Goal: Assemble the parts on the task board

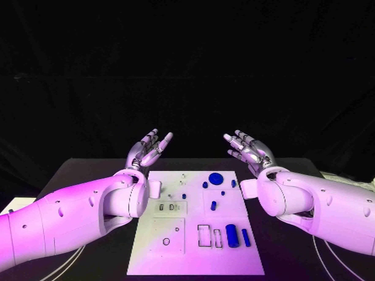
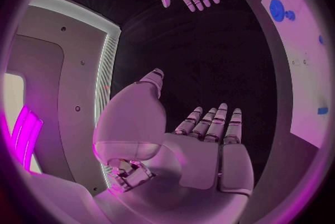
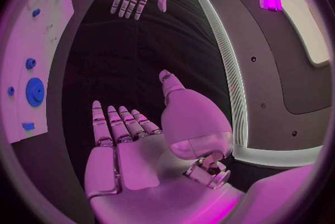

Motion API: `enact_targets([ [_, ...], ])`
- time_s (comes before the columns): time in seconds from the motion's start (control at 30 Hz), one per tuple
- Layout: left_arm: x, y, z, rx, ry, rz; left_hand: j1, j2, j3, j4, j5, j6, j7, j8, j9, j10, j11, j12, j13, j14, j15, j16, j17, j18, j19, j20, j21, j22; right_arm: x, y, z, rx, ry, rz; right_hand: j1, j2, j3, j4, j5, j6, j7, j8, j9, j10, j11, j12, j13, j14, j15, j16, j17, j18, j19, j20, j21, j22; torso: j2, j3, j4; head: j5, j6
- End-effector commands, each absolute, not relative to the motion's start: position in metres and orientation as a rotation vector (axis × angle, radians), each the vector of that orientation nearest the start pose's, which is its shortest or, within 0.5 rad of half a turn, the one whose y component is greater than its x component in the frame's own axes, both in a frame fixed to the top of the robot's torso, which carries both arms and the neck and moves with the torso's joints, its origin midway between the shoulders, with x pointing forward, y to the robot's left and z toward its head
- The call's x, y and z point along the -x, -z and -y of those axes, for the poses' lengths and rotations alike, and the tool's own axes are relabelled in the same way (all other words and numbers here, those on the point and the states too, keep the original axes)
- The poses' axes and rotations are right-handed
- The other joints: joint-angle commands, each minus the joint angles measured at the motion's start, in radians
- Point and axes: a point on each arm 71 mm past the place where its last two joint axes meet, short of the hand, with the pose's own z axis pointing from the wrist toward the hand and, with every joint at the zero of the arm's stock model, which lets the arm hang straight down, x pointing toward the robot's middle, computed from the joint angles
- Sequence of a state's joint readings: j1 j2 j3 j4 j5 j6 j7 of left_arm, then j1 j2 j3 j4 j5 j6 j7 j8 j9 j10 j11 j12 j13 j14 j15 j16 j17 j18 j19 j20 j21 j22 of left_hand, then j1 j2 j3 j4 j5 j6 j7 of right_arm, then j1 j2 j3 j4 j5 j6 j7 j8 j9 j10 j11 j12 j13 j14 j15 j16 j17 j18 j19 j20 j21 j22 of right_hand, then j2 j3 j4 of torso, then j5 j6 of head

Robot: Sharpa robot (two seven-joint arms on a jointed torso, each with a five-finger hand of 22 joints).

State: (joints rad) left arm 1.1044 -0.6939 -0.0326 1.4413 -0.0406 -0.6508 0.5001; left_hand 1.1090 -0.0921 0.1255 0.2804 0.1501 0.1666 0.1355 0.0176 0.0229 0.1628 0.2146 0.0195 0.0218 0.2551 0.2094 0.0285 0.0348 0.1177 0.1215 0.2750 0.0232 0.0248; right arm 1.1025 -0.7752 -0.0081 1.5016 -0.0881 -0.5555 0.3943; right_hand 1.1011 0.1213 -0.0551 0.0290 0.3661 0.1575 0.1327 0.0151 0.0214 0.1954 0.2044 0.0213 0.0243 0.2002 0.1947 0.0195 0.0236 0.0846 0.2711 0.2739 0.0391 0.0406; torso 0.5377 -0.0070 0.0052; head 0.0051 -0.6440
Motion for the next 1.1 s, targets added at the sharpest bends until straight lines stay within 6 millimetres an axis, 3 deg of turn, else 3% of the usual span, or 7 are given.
enact_targets([
  [0.03, -0.489, 0.217, -0.171, 1.074, 1.369, -1.285, 0.047, -0.003, 0.004, 0.014, 0.009, 0.014, 0.129, 0.008, 0.003, 0.005, 0.016, 0.004, 0.002, 0.016, 0.008, 0.007, 0.002, 0.025, 0.004, 0.016, 0.005, 0.002, -0.482, 0.214, 0.182, -1.01, -1.448, -1.572, 0.069, 0.009, -0.01, -0.014, 0.016, 0.027, 0.125, 0.009, 0.004, 0.021, 0.019, 0.007, 0.004, 0.021, 0.019, 0.008, 0.004, 0.026, 0.014, 0.018, 0.008, 0.003, 0.0, 0.0001, 0.0002, 0.0, 0.0],
  [0.17, -0.489, 0.217, -0.171, 1.074, 1.369, -1.285, 0.069, 0.007, 0.016, 0.009, 0.01, 0.06, 0.15, 0.018, 0.009, 0.05, 0.036, 0.014, 0.008, 0.067, 0.024, 0.019, 0.01, 0.014, 0.012, 0.017, 0.01, 0.004, -0.484, 0.213, 0.181, -0.975, -1.463, -1.623, 0.12, 0.018, -0.005, -0.051, 0.009, 0.104, 0.137, 0.022, 0.013, 0.11, 0.032, 0.02, 0.013, 0.092, 0.027, 0.016, 0.01, 0.032, 0.048, 0.019, 0.022, 0.01, 0.0, 0.0001, 0.0002, 0.0, 0.0],
  [0.37, -0.493, 0.215, -0.191, 1.074, 1.365, -1.209, 0.148, 0.035, 0.035, -0.019, 0.025, 0.302, 0.16, 0.076, 0.038, 0.347, 0.048, 0.073, 0.034, 0.444, 0.029, 0.112, 0.055, 0.007, 0.199, 0.017, 0.092, 0.047, -0.494, 0.204, 0.2, -0.759, -1.339, -1.49, 0.207, 0.016, 0.017, -0.114, -0.041, 0.344, 0.13, 0.061, 0.035, 0.428, 0.041, 0.071, 0.034, 0.418, 0.029, 0.067, 0.033, 0.047, 0.246, 0.018, 0.095, 0.043, -0.001, -0.0005, 0.005, -0.004, -0.002],
  [0.47, -0.493, 0.215, -0.196, 1.092, 1.368, -1.19, 0.172, 0.047, 0.03, -0.039, 0.024, 0.473, 0.149, 0.113, 0.053, 0.625, 0.023, 0.127, 0.053, 0.568, -0.005, 0.147, 0.063, 0.041, 0.503, 0.015, 0.223, 0.109, -0.495, 0.201, 0.203, -0.695, -1.306, -1.464, 0.238, 0.014, 0.03, -0.138, -0.064, 0.496, 0.121, 0.086, 0.046, 0.635, 0.018, 0.105, 0.044, 0.625, 0.007, 0.099, 0.043, 0.072, 0.373, 0.017, 0.142, 0.061, -0.002, 0.0014, 0.007, -0.003, -0.005],
  [0.57, -0.491, 0.214, -0.201, 1.121, 1.376, -1.175, 0.193, 0.058, 0.028, -0.061, 0.024, 0.672, 0.126, 0.157, 0.069, 0.742, -0.004, 0.15, 0.054, 0.681, -0.041, 0.177, 0.07, 0.065, 0.637, 0.003, 0.287, 0.129, -0.497, 0.199, 0.206, -0.636, -1.275, -1.452, 0.253, 0.014, 0.042, -0.152, -0.088, 0.602, 0.112, 0.095, 0.049, 0.696, 0.002, 0.109, 0.041, 0.689, -0.01, 0.101, 0.041, 0.089, 0.42, 0.017, 0.16, 0.063, 0.004, 0.001, 0.0066, -0.004, -0.001],
  [0.87, -0.477, 0.207, -0.206, 1.142, 1.492, -1.273, 0.231, 0.069, 0.03, -0.102, 0.022, 0.78, 0.084, 0.148, 0.05, 0.889, -0.054, 0.135, 0.049, 0.87, -0.1, 0.206, 0.116, 0.067, 0.807, -0.054, 0.354, 0.142, -0.501, 0.186, 0.214, -0.464, -1.176, -1.443, 0.263, 0.003, 0.094, -0.186, -0.116, 0.769, 0.084, 0.077, 0.044, 0.827, -0.03, 0.083, 0.037, 0.847, -0.053, 0.101, 0.043, 0.099, 0.534, -0.008, 0.213, 0.068, 0.043, 0.0007, 0.011, -0.017, 0.011],
  [1.1, -0.456, 0.192, -0.196, 1.083, 1.591, -1.4, 0.232, 0.072, 0.023, -0.106, -0.009, 0.817, 0.069, 0.128, 0.043, 0.957, -0.072, 0.117, 0.053, 0.931, -0.12, 0.204, 0.156, 0.066, 0.854, -0.075, 0.369, 0.144, -0.507, 0.168, 0.216, -0.187, -1.002, -1.519, 0.258, -0.027, 0.155, -0.221, -0.152, 0.841, 0.061, 0.06, 0.046, 0.926, -0.065, 0.053, 0.038, 0.984, -0.1, 0.111, 0.059, 0.098, 0.688, -0.074, 0.326, 0.114, 0.097, -0.003, 0.0344, -0.043, 0.025],
])
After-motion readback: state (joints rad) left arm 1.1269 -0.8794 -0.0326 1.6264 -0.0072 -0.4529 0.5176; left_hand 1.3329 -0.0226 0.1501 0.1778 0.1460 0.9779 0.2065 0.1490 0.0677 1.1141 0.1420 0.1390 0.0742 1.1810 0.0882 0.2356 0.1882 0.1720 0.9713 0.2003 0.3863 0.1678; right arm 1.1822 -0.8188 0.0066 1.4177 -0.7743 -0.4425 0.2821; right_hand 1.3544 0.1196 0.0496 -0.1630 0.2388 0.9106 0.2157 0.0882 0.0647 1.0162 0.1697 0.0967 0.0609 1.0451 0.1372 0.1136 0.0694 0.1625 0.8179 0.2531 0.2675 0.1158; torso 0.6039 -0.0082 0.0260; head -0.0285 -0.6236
